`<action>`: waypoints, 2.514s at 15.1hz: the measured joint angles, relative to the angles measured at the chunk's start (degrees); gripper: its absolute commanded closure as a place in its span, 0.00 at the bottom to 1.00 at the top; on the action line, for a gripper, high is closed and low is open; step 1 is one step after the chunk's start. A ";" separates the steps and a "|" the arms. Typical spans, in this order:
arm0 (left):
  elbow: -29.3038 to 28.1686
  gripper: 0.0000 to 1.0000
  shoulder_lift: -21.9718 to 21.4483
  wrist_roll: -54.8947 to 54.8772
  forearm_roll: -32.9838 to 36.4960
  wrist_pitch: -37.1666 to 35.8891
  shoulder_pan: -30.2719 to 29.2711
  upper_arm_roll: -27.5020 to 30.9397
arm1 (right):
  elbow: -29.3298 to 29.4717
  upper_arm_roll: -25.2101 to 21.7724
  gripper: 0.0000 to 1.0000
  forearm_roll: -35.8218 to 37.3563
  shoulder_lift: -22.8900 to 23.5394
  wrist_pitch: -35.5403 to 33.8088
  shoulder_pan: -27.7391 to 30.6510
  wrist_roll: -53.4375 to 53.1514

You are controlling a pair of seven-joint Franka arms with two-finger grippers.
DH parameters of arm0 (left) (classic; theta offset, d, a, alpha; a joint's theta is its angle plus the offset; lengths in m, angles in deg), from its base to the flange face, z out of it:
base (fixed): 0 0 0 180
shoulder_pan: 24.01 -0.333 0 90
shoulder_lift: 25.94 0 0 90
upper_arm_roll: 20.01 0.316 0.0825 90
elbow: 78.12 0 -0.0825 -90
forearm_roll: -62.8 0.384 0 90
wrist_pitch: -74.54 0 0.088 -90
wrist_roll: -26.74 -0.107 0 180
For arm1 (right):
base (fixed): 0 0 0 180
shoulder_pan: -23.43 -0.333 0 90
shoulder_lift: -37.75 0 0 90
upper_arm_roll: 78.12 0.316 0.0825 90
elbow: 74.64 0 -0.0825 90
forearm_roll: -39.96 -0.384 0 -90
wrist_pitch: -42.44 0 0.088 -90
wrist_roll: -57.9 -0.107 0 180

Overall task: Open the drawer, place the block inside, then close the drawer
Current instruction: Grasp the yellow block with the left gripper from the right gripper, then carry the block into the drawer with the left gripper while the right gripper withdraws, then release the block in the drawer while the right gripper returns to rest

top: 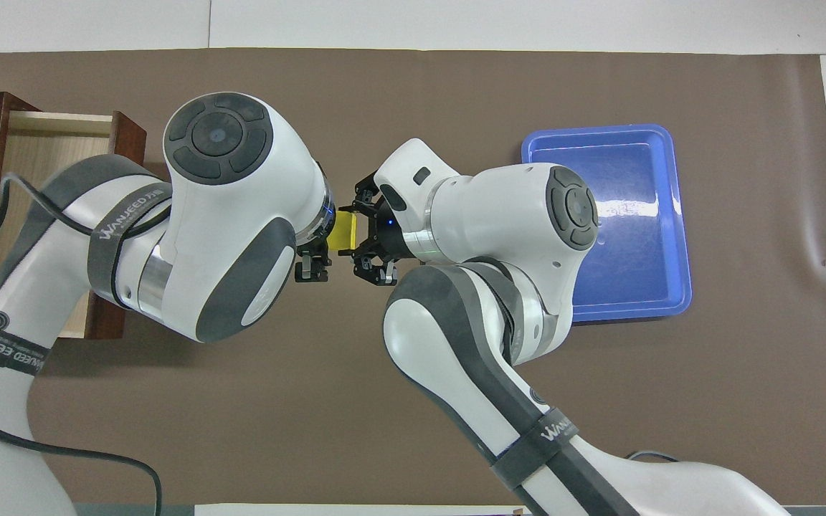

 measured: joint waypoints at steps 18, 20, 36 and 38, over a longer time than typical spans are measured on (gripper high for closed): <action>-0.05 1.00 -2.95 -7.46 0.11 -3.32 -6.44 0.87 | 0.75 -0.59 0.00 0.01 -0.05 -0.98 0.43 -5.12; 0.00 1.00 -5.47 -13.63 0.11 -5.83 -12.01 1.07 | 0.93 -0.96 0.00 0.02 -0.49 -2.86 1.74 -6.00; -12.68 1.00 -6.34 -41.80 0.05 4.33 -37.68 1.24 | 1.40 -1.92 0.00 24.15 -11.37 -29.75 21.48 -33.75; -14.49 1.00 -6.44 -41.81 0.05 5.36 -37.66 0.98 | 1.40 -1.94 0.00 27.08 -12.49 -32.19 24.18 -35.89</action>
